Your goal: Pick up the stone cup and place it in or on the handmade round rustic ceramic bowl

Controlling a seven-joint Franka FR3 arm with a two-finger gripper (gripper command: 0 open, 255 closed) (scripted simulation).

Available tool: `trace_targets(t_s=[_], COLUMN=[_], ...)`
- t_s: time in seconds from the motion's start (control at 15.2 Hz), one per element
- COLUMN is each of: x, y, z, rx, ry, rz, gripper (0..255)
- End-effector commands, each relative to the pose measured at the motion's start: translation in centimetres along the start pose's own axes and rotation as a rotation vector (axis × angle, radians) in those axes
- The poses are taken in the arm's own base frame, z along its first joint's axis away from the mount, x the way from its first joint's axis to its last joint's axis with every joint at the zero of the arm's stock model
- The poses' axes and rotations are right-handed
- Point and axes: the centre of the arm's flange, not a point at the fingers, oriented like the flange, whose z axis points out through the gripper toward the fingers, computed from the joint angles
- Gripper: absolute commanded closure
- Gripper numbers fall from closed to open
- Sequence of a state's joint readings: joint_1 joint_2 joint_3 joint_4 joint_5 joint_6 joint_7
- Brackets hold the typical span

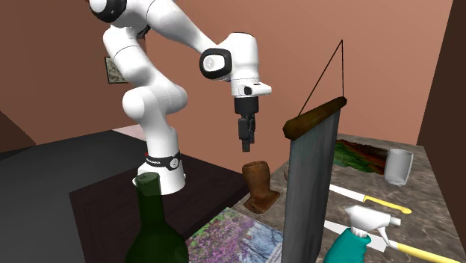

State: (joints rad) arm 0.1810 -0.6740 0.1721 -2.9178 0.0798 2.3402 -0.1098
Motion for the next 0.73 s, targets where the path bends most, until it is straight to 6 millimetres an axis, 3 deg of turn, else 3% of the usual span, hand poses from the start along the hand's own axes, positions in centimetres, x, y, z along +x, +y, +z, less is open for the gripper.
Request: trace_targets(t_s=[0.0, 0.2, 0.66], x=[-0.2, -0.2, -0.1], y=[-1.0, -2.4, -2.6], z=[2.5, 6.2, 9.9], rx=[-0.006, -0.015, -0.016], ry=[0.020, 0.043, 0.047], rz=[-0.043, -0.104, -0.113], gripper=[0, 0, 0])
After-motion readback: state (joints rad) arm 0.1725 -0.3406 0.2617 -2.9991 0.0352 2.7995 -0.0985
